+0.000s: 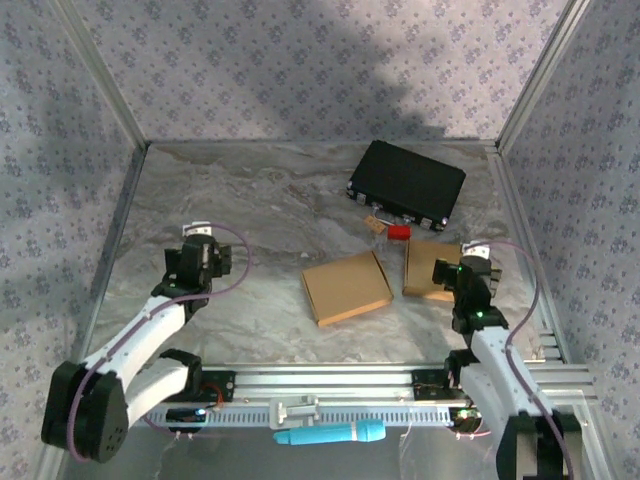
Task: Fold the paper box
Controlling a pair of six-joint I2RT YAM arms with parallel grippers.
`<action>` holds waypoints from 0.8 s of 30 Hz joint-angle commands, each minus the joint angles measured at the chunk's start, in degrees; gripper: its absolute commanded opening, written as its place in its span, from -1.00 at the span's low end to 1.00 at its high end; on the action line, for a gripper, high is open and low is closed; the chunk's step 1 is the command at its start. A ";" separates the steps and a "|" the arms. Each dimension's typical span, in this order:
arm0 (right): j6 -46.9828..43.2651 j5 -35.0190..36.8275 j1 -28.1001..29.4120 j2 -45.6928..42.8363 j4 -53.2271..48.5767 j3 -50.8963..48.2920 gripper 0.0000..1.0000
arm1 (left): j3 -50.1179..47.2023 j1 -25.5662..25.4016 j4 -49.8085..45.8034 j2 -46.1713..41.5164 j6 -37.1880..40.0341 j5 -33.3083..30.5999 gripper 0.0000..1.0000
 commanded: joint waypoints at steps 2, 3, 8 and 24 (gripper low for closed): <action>-0.65 -3.89 -1.80 6.90 17.24 -0.70 0.98 | -1.85 4.90 16.15 7.57 1.33 5.16 1.00; -1.22 -4.66 -2.40 8.40 19.36 -0.86 0.98 | -2.72 5.87 20.05 9.66 1.42 6.38 1.00; -2.64 -9.64 -6.12 15.49 28.20 -0.21 0.98 | -0.67 8.74 30.08 17.91 3.62 10.79 1.00; -0.20 -8.13 -5.58 30.94 46.82 1.17 0.98 | -2.90 15.43 51.49 30.64 5.70 19.83 1.00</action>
